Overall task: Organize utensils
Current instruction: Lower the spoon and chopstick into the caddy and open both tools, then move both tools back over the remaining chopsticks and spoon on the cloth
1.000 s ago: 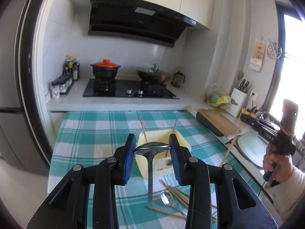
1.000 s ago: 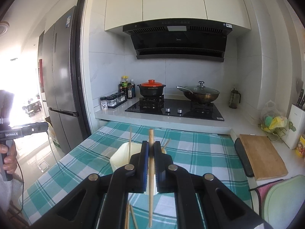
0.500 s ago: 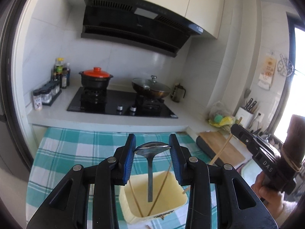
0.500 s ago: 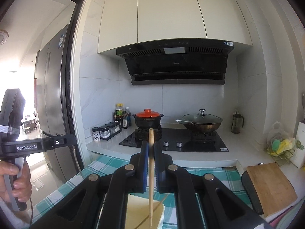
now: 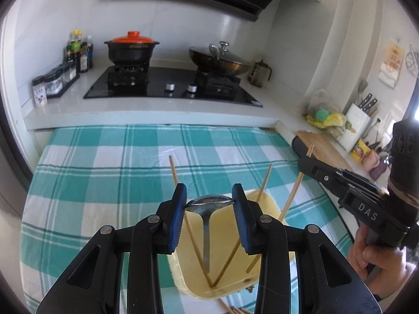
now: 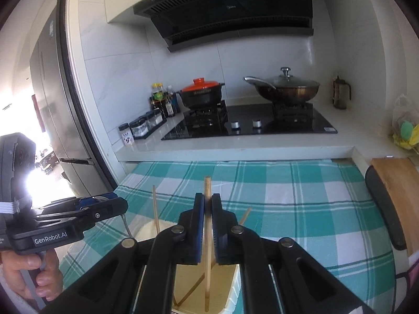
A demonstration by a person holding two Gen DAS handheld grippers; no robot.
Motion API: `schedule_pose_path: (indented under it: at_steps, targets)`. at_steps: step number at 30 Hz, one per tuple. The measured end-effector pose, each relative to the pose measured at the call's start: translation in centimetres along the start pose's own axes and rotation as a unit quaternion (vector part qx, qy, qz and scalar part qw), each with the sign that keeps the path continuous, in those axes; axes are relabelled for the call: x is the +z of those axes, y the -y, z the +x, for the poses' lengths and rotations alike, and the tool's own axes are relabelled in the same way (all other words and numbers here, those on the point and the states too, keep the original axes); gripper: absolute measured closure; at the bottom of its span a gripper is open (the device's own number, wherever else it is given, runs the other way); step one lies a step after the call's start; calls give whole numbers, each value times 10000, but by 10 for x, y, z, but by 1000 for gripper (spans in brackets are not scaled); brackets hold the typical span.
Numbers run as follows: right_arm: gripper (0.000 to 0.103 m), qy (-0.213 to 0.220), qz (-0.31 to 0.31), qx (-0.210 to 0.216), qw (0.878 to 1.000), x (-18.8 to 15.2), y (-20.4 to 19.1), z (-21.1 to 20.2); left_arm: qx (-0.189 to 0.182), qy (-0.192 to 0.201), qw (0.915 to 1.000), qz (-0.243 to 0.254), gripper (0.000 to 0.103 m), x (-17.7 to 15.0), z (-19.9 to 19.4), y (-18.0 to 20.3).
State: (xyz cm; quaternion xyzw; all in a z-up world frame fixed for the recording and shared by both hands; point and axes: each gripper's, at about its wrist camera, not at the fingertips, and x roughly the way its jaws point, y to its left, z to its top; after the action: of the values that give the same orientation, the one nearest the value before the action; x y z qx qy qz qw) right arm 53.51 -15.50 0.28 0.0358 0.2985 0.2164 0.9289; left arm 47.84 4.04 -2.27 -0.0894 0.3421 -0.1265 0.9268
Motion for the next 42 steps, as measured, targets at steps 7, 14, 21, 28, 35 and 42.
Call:
schedule_pose_path:
  at_steps: [7, 14, 21, 28, 35, 42]
  targets:
    - [97, -397, 182, -119, 9990, -7, 9, 24, 151, -321, 9994, -25, 67, -9, 24, 0]
    - [94, -433, 201, -178, 9987, -6, 12, 28, 344, -503, 9981, -105, 67, -21, 41, -6]
    - [94, -502, 222, -272, 9981, -11, 18, 34, 405, -548, 9974, -215, 67, -25, 47, -10]
    - [82, -360, 396, -231, 9983, -16, 23, 12, 229, -610, 9976, -250, 56, -25, 41, -11]
    - [62, -278, -139, -248, 9992, -81, 30, -74, 147, -458, 9984, -303, 23, -82, -37, -28]
    - [59, -696, 186, -1210, 9900, -235, 61, -151, 541, -1033, 9890, -914, 21, -207, -87, -51]
